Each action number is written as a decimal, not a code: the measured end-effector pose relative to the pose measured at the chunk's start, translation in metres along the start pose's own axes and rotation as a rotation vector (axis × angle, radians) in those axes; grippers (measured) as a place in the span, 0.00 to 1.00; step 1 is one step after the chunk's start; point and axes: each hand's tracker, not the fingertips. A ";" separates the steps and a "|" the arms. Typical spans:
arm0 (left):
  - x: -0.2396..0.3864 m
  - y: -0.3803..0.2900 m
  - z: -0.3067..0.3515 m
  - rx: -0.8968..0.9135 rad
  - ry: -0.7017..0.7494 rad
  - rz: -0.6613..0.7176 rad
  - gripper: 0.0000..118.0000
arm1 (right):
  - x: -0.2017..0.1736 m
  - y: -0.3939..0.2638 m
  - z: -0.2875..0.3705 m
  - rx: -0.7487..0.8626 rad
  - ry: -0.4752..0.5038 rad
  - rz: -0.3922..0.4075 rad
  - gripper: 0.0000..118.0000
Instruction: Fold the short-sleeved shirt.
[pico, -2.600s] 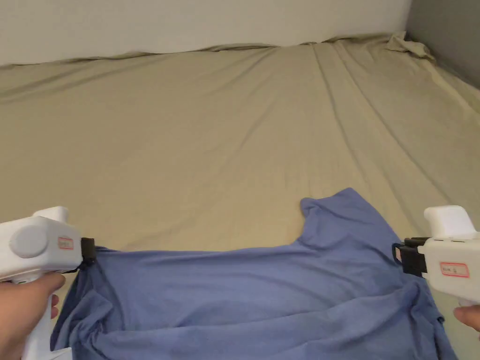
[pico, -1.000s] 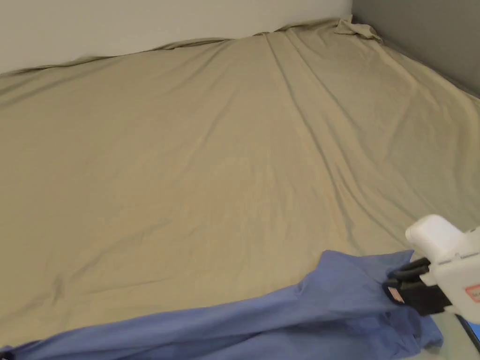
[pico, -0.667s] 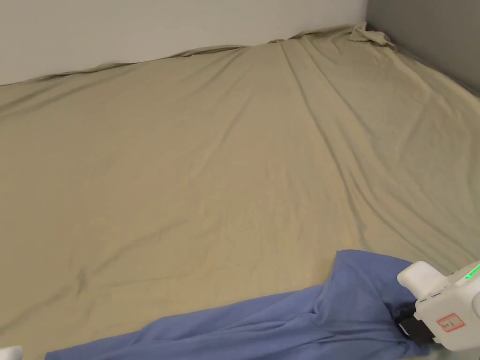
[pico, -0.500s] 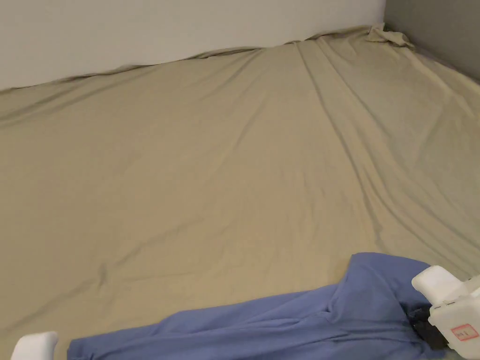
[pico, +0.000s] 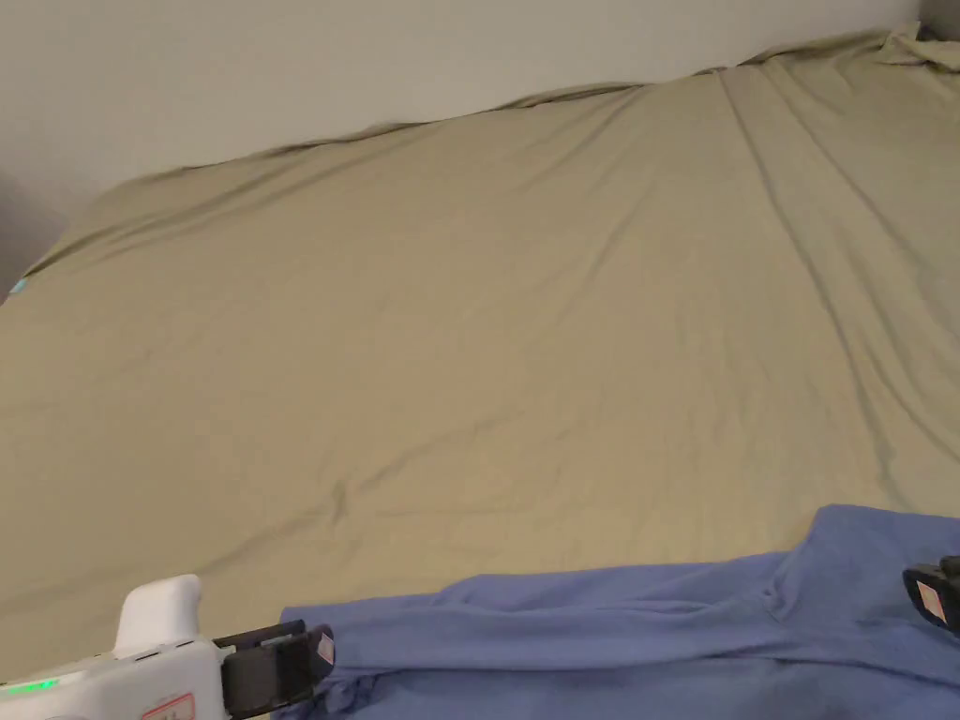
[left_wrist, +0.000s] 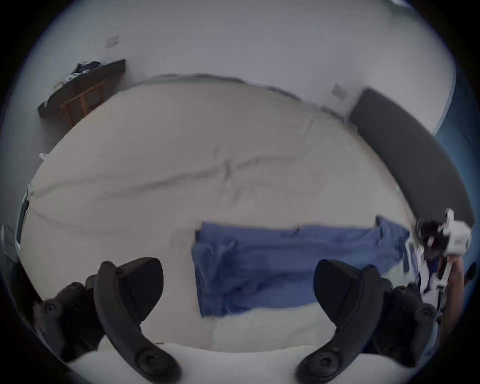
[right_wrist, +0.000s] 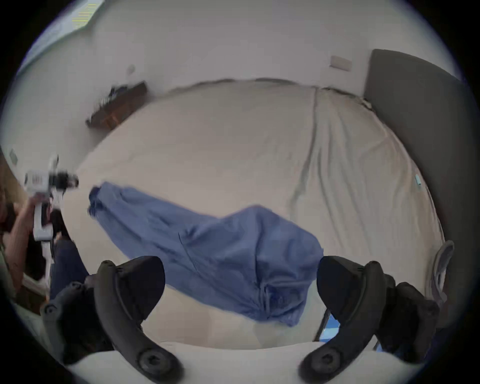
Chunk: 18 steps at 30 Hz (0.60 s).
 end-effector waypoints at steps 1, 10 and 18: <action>0.007 -0.005 -0.003 0.015 0.035 -0.040 0.93 | -0.011 0.002 -0.001 -0.006 -0.017 -0.010 0.98; -0.025 -0.014 -0.037 0.041 -0.322 0.101 0.00 | -0.028 -0.020 -0.031 0.034 0.201 -0.182 0.02; -0.136 -0.004 -0.068 0.068 -0.669 0.373 1.00 | -0.014 -0.018 -0.022 0.052 0.249 -0.174 0.02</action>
